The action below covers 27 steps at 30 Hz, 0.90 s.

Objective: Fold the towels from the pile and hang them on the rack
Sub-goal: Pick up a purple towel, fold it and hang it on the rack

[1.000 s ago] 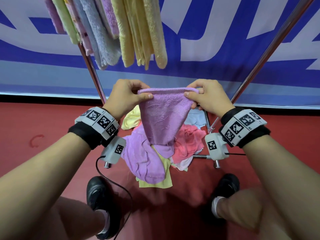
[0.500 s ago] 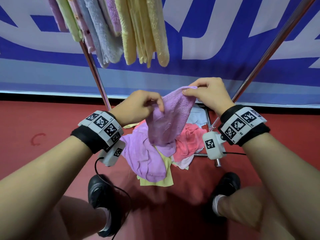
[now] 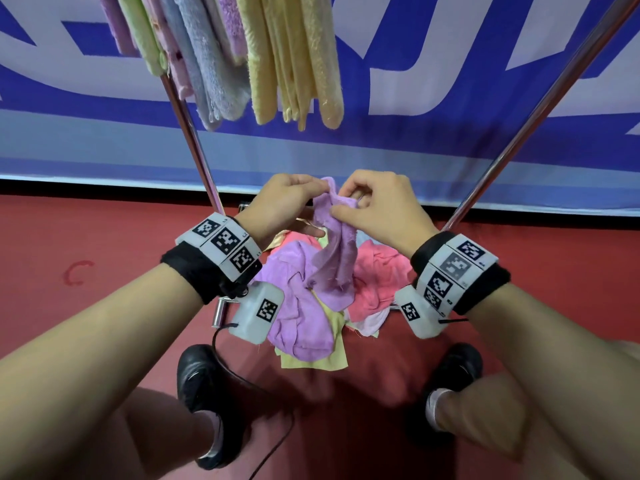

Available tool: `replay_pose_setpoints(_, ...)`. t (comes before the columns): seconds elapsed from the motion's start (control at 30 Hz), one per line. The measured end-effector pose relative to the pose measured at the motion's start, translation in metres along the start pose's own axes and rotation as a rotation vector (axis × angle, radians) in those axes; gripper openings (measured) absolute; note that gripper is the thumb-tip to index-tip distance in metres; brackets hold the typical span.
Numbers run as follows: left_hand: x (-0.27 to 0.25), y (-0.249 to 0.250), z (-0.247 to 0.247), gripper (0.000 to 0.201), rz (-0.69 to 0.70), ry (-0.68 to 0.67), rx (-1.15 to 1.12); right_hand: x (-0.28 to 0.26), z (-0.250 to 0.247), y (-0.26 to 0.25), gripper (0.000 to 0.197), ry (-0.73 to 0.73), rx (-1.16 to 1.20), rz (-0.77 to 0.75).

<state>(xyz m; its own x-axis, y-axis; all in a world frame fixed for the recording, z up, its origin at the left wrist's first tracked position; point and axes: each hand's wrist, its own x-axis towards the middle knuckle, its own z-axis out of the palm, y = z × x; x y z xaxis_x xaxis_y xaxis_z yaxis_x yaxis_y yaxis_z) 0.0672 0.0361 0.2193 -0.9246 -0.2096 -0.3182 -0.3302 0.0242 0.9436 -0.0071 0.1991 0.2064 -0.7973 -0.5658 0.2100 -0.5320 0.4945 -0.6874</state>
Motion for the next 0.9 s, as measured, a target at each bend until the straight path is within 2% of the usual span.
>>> replay_pose_setpoints(0.2, 0.002, -0.004, 0.002, 0.018, 0.06, 0.086, 0.04, -0.006, 0.005, -0.007, 0.019, -0.149, 0.088, 0.041)
replay_pose_setpoints(0.27, 0.002, -0.005, -0.003, 0.022, 0.094, 0.09, 0.12, -0.006, -0.001, -0.01, 0.019, -0.294, 0.284, 0.148)
replay_pose_setpoints(0.33, 0.003, -0.003, -0.008, 0.024, 0.133, 0.079, 0.219, -0.003, -0.008, -0.007, 0.026, -0.346, 0.491, 0.278)
replay_pose_setpoints(0.37, 0.002, -0.001, -0.01, 0.024, 0.153, 0.069, 0.261, -0.002, -0.011, -0.005, 0.026, -0.293, 0.503, 0.289)
replay_pose_setpoints(0.43, -0.001, 0.005, -0.013, 0.028, 0.193, 0.019, 0.322, 0.003, -0.013, 0.005, 0.032, -0.136, 0.342, 0.213)
replay_pose_setpoints(0.47, -0.002, 0.006, -0.014, 0.029, 0.211, -0.024, 0.341, 0.003, -0.013, 0.008, 0.042, -0.131, 0.267, 0.17)
replay_pose_setpoints(0.53, -0.004, 0.009, -0.017, 0.036, 0.241, -0.107, 0.358, 0.002, -0.009, 0.011, 0.054, -0.267, 0.276, 0.152)
replay_pose_setpoints(0.6, -0.004, 0.011, -0.02, 0.042, 0.242, -0.136, 0.373, 0.002, -0.004, 0.012, 0.038, -0.391, 0.397, 0.156)
replay_pose_setpoints(0.73, -0.002, 0.014, -0.027, 0.049, 0.28, -0.048, 0.478, 0.001, -0.003, 0.007, 0.007, -0.314, 0.473, 0.174)
replay_pose_setpoints(0.8, 0.001, 0.012, -0.028, 0.043, 0.281, -0.006, 0.493, 0.001, -0.004, 0.006, 0.007, -0.251, 0.471, 0.148)
replay_pose_setpoints(0.9, 0.0, 0.01, -0.029, 0.025, 0.213, -0.041, 0.414, 0.005, -0.005, 0.006, 0.016, -0.171, 0.476, 0.12)
